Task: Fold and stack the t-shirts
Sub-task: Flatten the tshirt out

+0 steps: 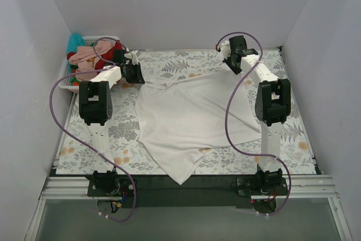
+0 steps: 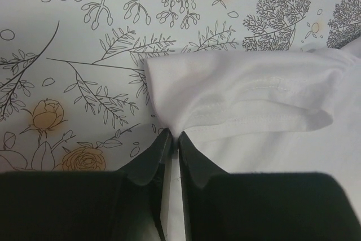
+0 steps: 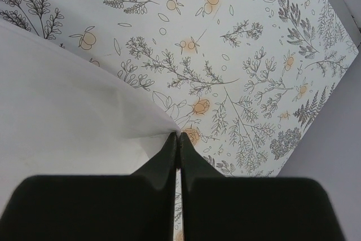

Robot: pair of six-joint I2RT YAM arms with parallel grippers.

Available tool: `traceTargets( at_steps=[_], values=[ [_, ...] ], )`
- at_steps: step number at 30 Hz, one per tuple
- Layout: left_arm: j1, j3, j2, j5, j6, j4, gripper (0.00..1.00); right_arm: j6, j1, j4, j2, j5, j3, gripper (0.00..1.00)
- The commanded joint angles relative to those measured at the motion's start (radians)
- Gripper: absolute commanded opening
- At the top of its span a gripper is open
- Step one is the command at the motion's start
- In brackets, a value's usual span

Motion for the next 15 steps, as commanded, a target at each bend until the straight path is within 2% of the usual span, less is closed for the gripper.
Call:
traceTargets(
  at_steps=[1,5,6,8,9,15],
  values=[
    [0.005,0.039,-0.068,-0.006,-0.007,0.02,0.08,-0.014,-0.003,0.03,-0.072,0.008,-0.007,0.01],
    [0.006,0.07,-0.078,-0.044,0.001,0.009,0.08,-0.023,-0.004,0.03,-0.101,0.005,-0.009,0.01],
    [0.005,0.079,-0.072,-0.05,0.004,-0.002,0.11,-0.025,-0.004,0.03,-0.104,0.004,-0.009,0.01],
    [0.005,0.124,-0.051,-0.055,0.009,-0.035,0.25,-0.025,-0.004,0.03,-0.113,0.001,-0.013,0.01],
    [0.005,0.138,-0.028,-0.055,0.009,-0.063,0.28,-0.023,-0.006,0.03,-0.115,-0.001,-0.017,0.01],
    [0.005,0.144,-0.009,-0.035,-0.001,-0.083,0.29,-0.02,-0.004,0.032,-0.121,-0.008,-0.035,0.01]
  ],
)
